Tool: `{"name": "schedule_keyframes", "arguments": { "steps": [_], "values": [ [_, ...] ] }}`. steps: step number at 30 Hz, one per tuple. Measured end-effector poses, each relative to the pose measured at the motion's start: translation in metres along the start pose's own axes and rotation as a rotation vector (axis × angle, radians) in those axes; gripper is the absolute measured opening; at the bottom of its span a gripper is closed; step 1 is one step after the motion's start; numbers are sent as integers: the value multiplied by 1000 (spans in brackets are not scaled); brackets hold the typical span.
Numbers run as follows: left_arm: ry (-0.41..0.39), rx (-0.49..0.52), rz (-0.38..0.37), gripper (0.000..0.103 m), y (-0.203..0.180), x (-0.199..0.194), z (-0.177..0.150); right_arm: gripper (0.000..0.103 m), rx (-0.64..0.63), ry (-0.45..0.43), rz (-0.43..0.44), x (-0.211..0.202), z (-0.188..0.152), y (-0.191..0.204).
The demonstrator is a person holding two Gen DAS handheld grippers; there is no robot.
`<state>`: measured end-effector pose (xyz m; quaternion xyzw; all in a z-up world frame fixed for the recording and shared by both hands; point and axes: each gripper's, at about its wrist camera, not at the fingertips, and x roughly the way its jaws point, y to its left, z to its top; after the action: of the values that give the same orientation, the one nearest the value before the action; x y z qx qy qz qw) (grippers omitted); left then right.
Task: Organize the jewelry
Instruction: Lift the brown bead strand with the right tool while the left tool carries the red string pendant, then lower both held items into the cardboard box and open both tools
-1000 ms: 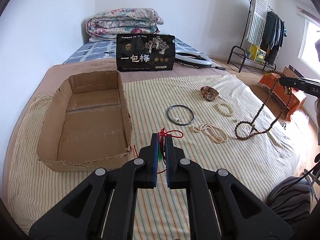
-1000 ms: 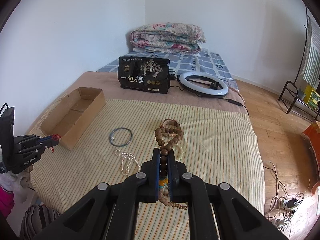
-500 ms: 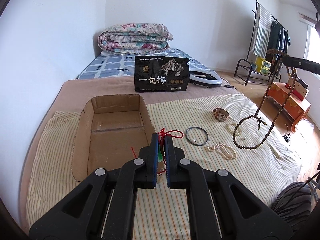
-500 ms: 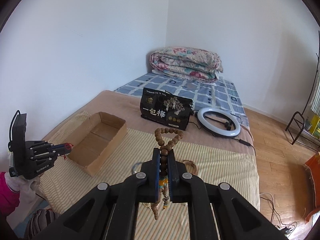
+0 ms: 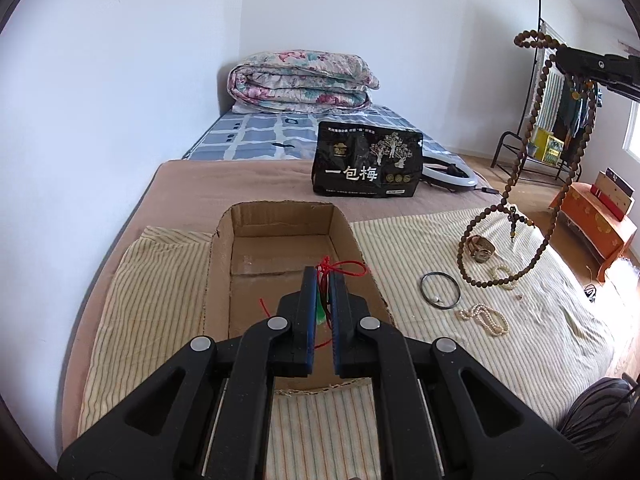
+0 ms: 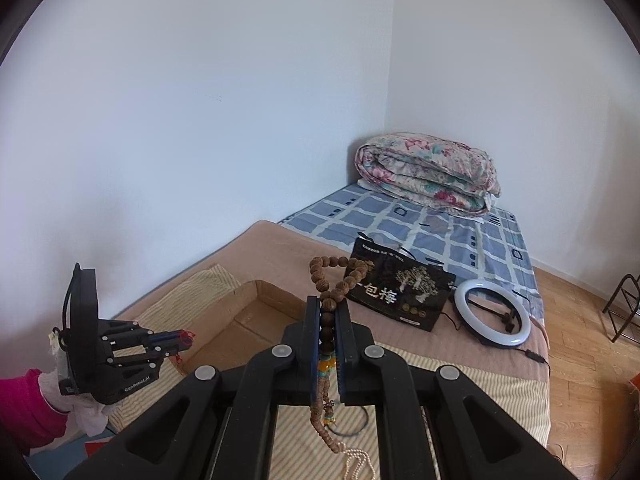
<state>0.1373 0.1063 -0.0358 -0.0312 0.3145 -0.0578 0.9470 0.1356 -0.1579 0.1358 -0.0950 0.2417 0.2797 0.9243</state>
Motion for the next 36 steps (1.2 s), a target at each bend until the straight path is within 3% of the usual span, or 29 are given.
{"name": "schedule_keyframes", "arguments": {
  "steps": [7,14,26,36],
  "values": [
    [-1,-26,24,4,29,6,4,4,-5,-19,64,36,29,24],
    [24,-52,34,4,48,24,-1,4,-1,1,105,82,35,47],
    [81,-93,34,4,58,62,-15,4,65,125,150,174,6,53],
    [123,-98,23,4,57,83,-24,4,110,224,166,220,-28,55]
  ]
}}
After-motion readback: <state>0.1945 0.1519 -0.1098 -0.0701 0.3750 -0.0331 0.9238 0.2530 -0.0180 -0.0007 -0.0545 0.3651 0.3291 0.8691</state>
